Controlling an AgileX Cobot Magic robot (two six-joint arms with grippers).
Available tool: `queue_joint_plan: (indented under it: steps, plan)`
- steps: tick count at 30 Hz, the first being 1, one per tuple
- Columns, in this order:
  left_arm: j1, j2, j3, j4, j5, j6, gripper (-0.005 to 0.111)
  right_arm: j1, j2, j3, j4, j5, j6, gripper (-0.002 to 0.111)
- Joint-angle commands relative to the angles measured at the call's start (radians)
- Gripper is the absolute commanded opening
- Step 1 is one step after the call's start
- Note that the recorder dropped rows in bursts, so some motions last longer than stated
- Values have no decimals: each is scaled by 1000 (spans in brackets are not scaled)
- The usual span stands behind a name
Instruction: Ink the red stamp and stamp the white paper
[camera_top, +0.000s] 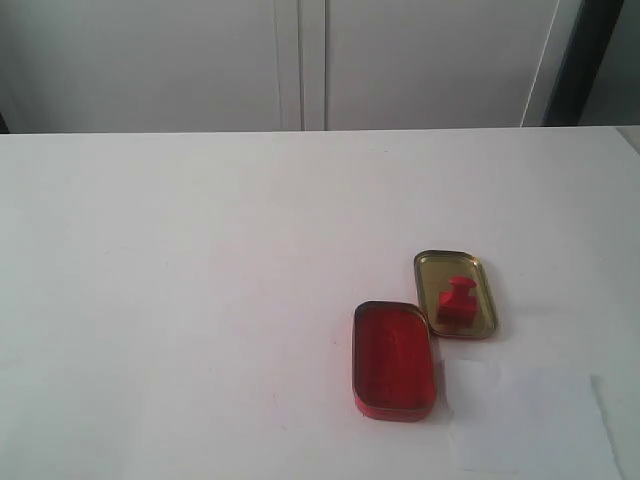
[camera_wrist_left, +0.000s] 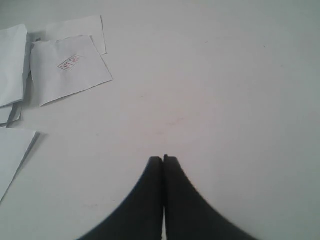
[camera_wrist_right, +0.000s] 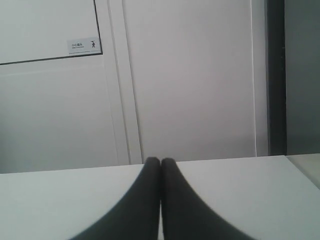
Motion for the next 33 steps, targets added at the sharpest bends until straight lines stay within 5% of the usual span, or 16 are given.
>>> queue_joint_plan:
  steps: [1,11,33]
  plan:
    - [-3,-5,1,-5,-4,-9,0,-2,-4,-53,-7,2,-8,0]
    - [-3,-5,1,-5,-4,-9,0,-2,17,-235,-18,229,-25,0]
    - [-3,-5,1,-5,-4,-9,0,-2,496,-515,-18,430,-25,0]
